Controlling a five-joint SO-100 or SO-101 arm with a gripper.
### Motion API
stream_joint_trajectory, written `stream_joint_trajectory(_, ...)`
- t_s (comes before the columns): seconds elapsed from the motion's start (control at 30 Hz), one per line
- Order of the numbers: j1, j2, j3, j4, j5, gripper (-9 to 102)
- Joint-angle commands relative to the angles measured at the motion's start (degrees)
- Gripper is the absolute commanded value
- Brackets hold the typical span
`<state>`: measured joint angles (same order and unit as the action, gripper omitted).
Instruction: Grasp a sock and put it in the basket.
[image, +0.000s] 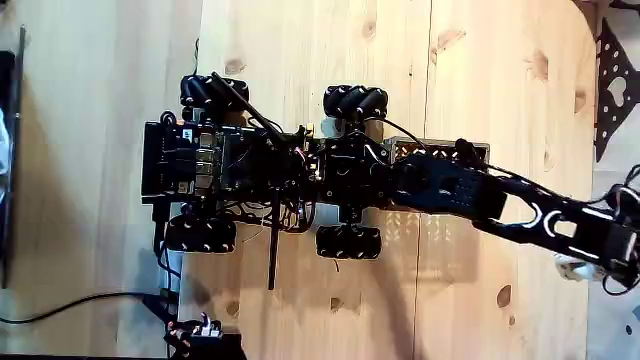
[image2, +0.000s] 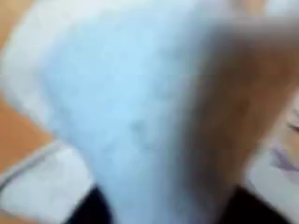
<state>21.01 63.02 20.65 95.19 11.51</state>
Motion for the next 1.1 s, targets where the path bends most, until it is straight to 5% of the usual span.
stream_joint_trajectory(0.0,-1.1,8.0,-2.1,5.4,1.1,-1)
stream_joint_trajectory(1.07,-7.5,41.1,12.3,15.7,-0.4,-1)
